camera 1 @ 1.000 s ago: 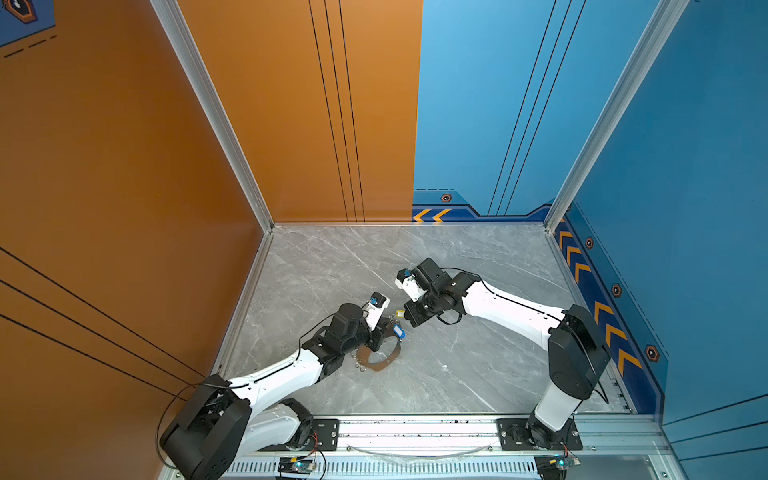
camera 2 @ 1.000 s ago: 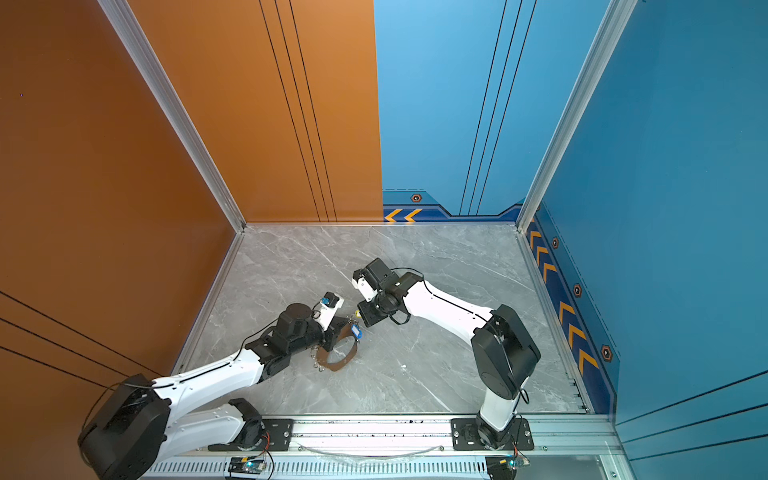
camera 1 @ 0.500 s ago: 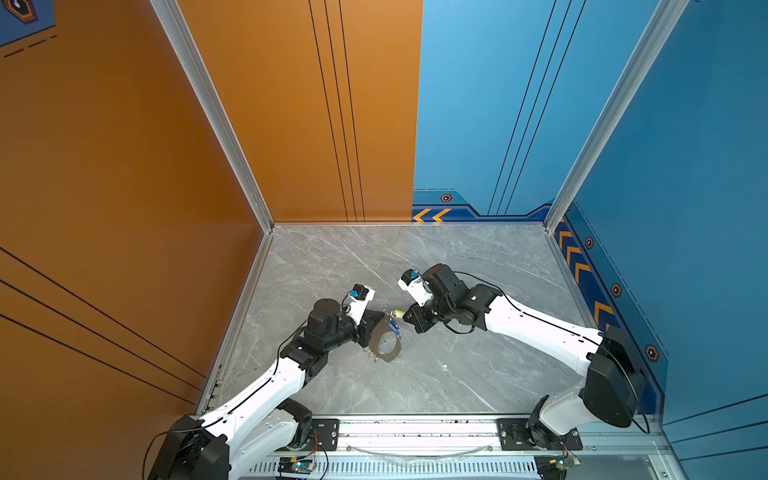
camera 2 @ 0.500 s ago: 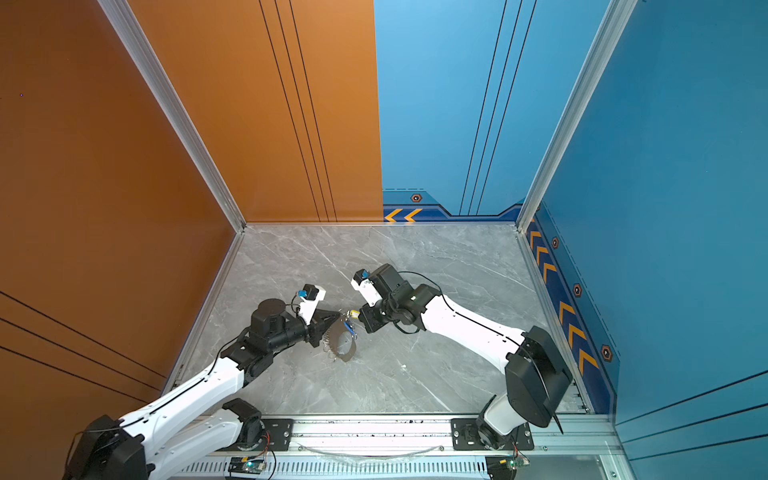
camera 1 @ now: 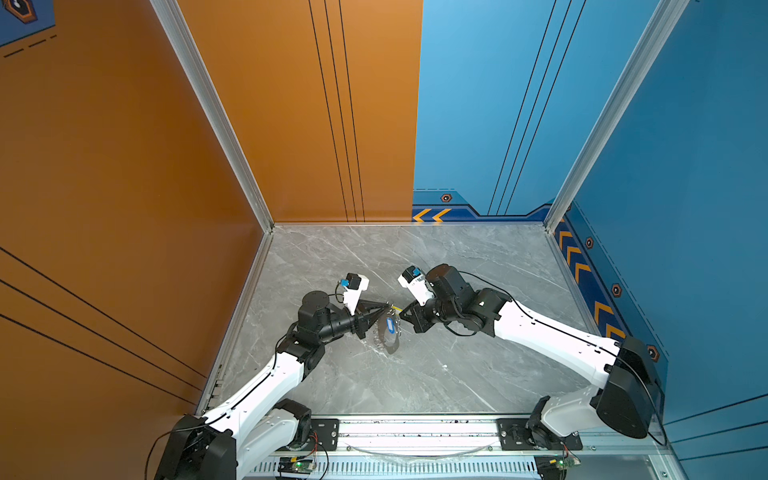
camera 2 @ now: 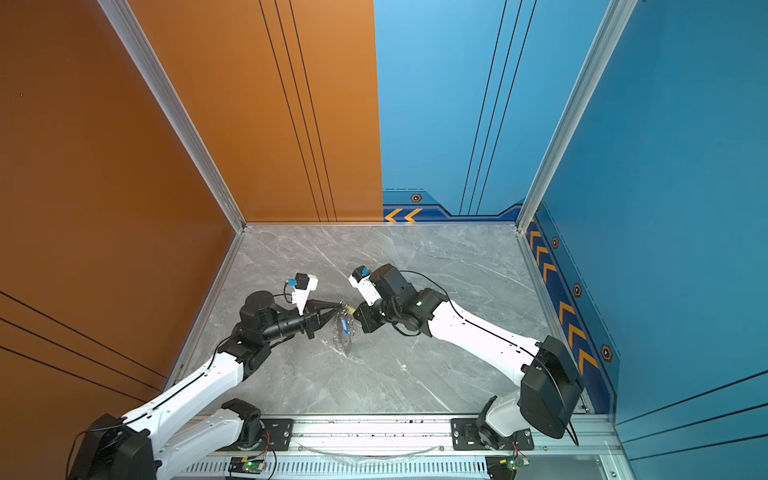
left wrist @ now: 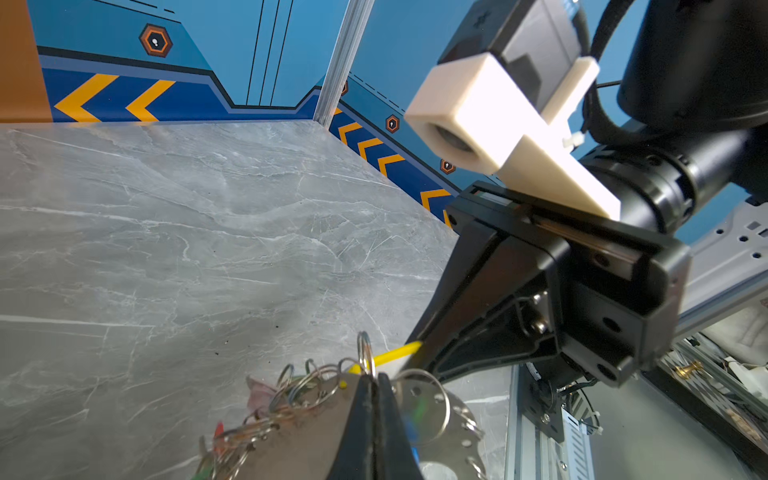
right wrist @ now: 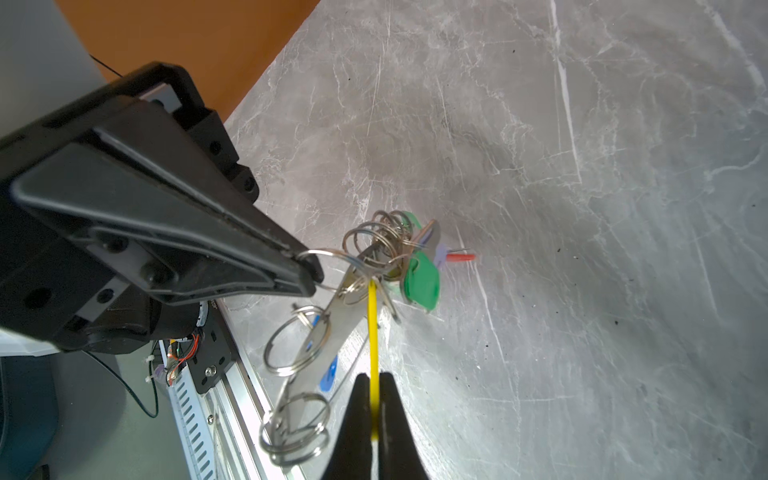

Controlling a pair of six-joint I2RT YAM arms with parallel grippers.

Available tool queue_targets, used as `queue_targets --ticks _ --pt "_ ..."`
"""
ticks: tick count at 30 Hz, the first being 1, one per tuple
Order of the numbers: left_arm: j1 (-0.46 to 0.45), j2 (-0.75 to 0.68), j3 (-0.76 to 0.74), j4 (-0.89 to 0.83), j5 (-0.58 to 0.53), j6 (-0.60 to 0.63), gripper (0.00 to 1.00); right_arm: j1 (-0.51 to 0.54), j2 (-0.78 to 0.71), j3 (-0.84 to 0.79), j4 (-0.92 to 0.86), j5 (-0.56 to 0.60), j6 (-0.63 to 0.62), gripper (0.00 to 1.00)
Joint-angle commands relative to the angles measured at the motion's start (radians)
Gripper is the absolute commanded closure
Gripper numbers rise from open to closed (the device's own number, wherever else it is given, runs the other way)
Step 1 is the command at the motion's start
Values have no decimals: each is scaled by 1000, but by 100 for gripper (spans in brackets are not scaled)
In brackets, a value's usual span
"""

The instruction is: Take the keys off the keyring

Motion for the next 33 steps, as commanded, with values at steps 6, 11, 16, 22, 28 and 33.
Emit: queue_targets --ticks 6,11,16,22,28,33 --pt "21 6 -42 92 52 -7 100 -49 -59 -50 -4 74 14 98" --pt "20 31 -64 92 65 -1 100 -70 -77 -56 16 78 19 98" --pt "17 46 -74 92 75 5 100 -70 -72 -25 27 66 4 98" --pt "4 62 -80 92 66 13 100 -45 -60 34 24 32 -42 98" --pt "-2 80 -68 92 72 20 100 0 -41 84 11 -4 -88 98" --pt "-6 89 -60 92 77 22 100 28 -10 126 -21 -33 -120 98"
